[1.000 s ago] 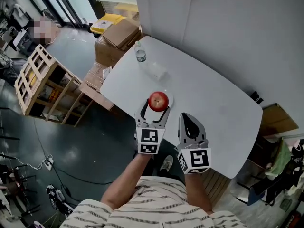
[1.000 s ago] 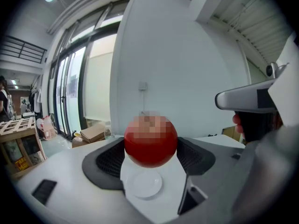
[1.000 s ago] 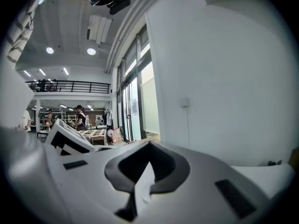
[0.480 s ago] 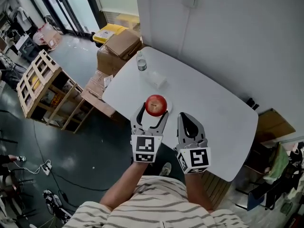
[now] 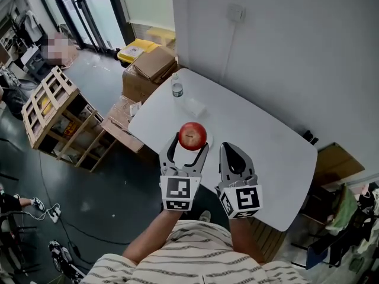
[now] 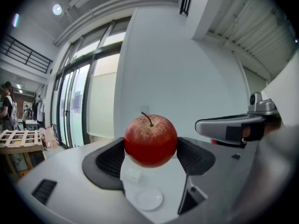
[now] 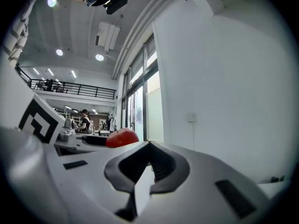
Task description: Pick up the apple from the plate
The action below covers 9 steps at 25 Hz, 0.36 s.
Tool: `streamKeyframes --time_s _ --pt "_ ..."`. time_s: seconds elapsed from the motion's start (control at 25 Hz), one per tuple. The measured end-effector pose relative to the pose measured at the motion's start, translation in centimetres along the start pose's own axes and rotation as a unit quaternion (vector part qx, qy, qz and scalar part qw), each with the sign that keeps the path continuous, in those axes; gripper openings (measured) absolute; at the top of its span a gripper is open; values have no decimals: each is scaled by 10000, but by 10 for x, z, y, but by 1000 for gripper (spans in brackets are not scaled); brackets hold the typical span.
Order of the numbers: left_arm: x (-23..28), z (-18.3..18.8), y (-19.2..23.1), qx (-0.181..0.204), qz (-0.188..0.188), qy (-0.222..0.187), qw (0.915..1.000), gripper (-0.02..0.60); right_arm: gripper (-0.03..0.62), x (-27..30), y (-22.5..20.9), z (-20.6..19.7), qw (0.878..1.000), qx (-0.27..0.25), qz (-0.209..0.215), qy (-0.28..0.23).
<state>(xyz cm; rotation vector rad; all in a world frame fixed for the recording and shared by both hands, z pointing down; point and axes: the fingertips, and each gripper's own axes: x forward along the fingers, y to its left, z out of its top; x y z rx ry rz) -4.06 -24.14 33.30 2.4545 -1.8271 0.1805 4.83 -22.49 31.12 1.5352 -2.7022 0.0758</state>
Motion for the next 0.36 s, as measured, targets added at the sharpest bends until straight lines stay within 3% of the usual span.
streamKeyframes --time_s 0.36 --pt "-8 27 2 54 81 -273 9996 357 2 1 5 14 9999 -59 70 -71"
